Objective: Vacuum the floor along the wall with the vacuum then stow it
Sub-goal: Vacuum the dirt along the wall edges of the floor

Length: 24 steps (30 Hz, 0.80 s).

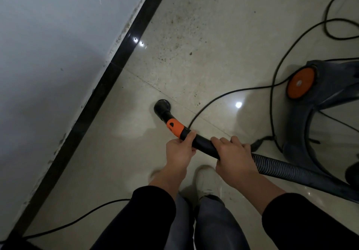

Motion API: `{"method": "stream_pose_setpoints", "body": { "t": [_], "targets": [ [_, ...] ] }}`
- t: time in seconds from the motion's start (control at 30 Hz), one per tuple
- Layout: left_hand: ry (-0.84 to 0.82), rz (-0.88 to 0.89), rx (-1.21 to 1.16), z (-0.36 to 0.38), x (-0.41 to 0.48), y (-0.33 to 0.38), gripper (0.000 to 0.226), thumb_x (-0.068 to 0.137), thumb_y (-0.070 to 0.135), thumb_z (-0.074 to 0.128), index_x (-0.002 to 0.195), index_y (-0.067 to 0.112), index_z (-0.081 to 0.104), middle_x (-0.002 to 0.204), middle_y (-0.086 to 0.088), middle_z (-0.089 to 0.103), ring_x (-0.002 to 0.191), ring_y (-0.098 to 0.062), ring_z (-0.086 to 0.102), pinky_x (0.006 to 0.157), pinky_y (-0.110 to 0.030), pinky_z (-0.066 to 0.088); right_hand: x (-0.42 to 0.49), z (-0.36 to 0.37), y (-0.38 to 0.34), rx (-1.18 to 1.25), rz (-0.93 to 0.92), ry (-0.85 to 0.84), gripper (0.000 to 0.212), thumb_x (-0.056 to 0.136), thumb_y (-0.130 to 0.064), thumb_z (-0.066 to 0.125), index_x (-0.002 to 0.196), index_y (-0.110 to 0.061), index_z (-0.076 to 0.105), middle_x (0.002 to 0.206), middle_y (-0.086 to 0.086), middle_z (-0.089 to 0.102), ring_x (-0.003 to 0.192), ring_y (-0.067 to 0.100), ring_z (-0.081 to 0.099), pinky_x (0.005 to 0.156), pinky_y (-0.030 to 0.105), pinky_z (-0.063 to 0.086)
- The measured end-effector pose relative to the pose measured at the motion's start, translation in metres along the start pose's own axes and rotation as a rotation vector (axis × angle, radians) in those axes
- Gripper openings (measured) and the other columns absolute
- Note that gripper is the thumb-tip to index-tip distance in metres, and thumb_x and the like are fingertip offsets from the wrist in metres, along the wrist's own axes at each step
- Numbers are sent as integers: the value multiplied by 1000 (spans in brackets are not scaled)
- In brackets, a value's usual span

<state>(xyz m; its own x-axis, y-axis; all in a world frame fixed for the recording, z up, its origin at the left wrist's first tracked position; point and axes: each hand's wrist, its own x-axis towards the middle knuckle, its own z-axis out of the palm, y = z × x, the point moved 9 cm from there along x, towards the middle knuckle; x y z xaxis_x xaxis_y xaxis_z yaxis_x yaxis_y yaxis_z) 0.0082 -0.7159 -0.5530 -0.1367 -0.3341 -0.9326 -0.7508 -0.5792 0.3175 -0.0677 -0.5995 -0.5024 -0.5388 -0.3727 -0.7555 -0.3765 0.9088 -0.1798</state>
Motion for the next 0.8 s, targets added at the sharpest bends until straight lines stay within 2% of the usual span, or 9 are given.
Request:
{"method": "stream_pose_setpoints", "body": {
  "t": [0.13, 0.23, 0.3, 0.43, 0.63, 0.8],
  "targets": [
    [-1, -5, 14, 11, -5, -11, 25, 87, 20, 71, 69, 5, 62, 67, -8, 65, 66, -18, 63, 62, -23, 51, -10, 6, 15, 6, 33, -15, 46, 89, -15, 51, 131, -24, 37, 123, -4, 51, 118, 23, 39, 93, 41, 34],
    [-17, -12, 28, 22, -8, -19, 24, 87, 20, 71, 74, 2, 63, 68, -9, 64, 64, -17, 62, 60, -22, 51, -16, 12, 27, 10, 58, -3, 46, 88, -13, 51, 131, -25, 37, 123, -5, 52, 118, 22, 39, 93, 41, 35],
    [-35, -14, 47, 30, -8, -24, 23, 87, 21, 71, 80, 0, 64, 71, -10, 65, 66, -16, 63, 62, -22, 52, -21, 14, 37, 9, 72, 5, 47, 88, -13, 51, 131, -25, 36, 124, -5, 52, 119, 22, 39, 94, 40, 35],
    [-83, -13, 66, 51, -13, -34, 22, 88, 22, 70, 76, 5, 63, 72, -9, 66, 70, -17, 64, 68, -25, 54, -28, 15, 57, 1, 104, 7, 48, 88, -12, 51, 131, -25, 36, 126, -5, 51, 120, 22, 39, 95, 40, 35],
    [-101, -12, 101, 82, -17, -42, 25, 87, 24, 72, 73, 5, 65, 68, -8, 66, 67, -18, 63, 60, -23, 48, -35, 18, 88, -13, 162, -4, 51, 90, -14, 50, 137, -23, 32, 129, -3, 51, 120, 24, 41, 96, 40, 35],
    [-126, 5, 151, 103, -16, -40, 25, 87, 25, 71, 71, 8, 63, 69, -9, 66, 70, -21, 64, 72, -30, 53, -34, 14, 107, -12, 189, 18, 53, 91, -13, 49, 140, -22, 32, 131, -2, 51, 120, 25, 41, 98, 40, 35]
  ]
}}
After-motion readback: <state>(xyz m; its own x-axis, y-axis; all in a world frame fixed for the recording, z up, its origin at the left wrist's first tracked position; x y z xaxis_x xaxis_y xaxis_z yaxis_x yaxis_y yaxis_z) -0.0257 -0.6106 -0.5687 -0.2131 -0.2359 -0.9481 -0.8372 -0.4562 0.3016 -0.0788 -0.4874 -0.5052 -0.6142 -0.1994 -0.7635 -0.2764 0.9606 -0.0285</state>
